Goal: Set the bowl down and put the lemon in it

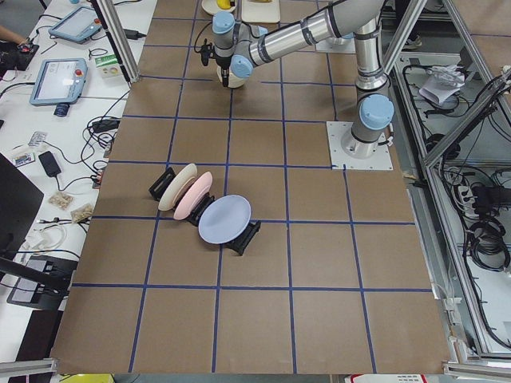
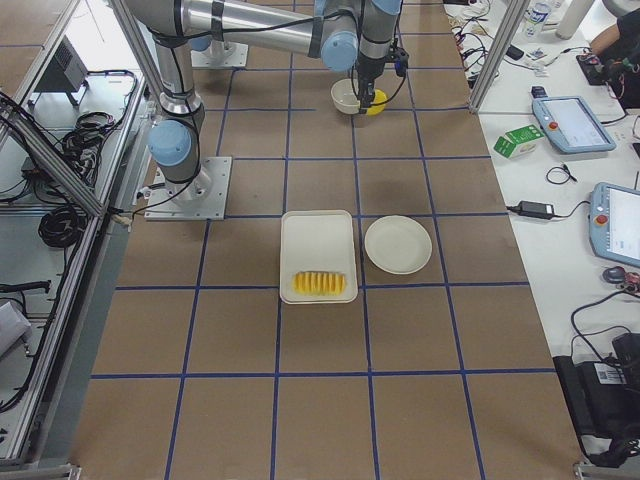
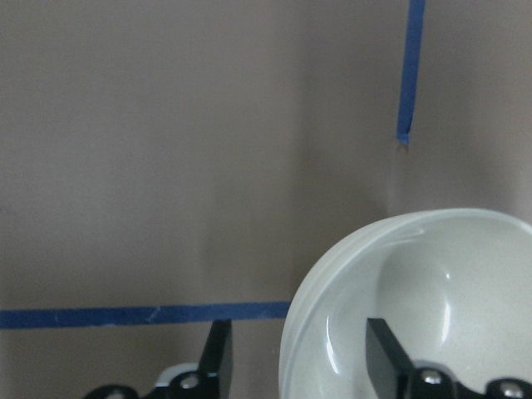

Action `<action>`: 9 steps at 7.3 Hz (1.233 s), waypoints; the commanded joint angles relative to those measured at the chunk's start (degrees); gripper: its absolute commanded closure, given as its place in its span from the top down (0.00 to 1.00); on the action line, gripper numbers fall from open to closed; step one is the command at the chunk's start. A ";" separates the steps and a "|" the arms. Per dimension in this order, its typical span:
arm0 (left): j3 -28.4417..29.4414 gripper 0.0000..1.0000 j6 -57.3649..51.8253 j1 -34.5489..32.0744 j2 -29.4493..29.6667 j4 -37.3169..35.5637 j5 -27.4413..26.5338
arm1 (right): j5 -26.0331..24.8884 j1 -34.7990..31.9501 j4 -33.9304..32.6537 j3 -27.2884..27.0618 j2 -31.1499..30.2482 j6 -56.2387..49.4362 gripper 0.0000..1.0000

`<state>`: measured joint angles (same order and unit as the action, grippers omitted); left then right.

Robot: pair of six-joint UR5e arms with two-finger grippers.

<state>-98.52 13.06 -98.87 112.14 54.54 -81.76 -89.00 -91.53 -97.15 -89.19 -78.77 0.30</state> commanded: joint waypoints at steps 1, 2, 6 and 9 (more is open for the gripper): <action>1.66 0.93 -11.50 5.07 -5.50 9.84 -2.26 | 4.86 -4.35 -1.54 -0.19 1.24 6.97 0.00; 1.58 0.93 -16.61 7.18 -7.97 13.36 -4.27 | 5.15 -5.40 -2.77 -0.46 2.03 8.99 0.00; 6.03 1.00 -19.57 7.38 -18.79 29.35 -9.91 | 4.98 -16.38 -12.87 -0.63 10.10 21.82 0.00; 12.46 1.00 -19.04 7.38 -19.77 37.99 -9.91 | 5.15 -19.04 -14.11 -0.72 15.12 25.60 0.00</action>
<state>-88.10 -6.40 -91.43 92.79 89.65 -91.65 -84.00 -109.81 -110.42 -89.86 -65.79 23.57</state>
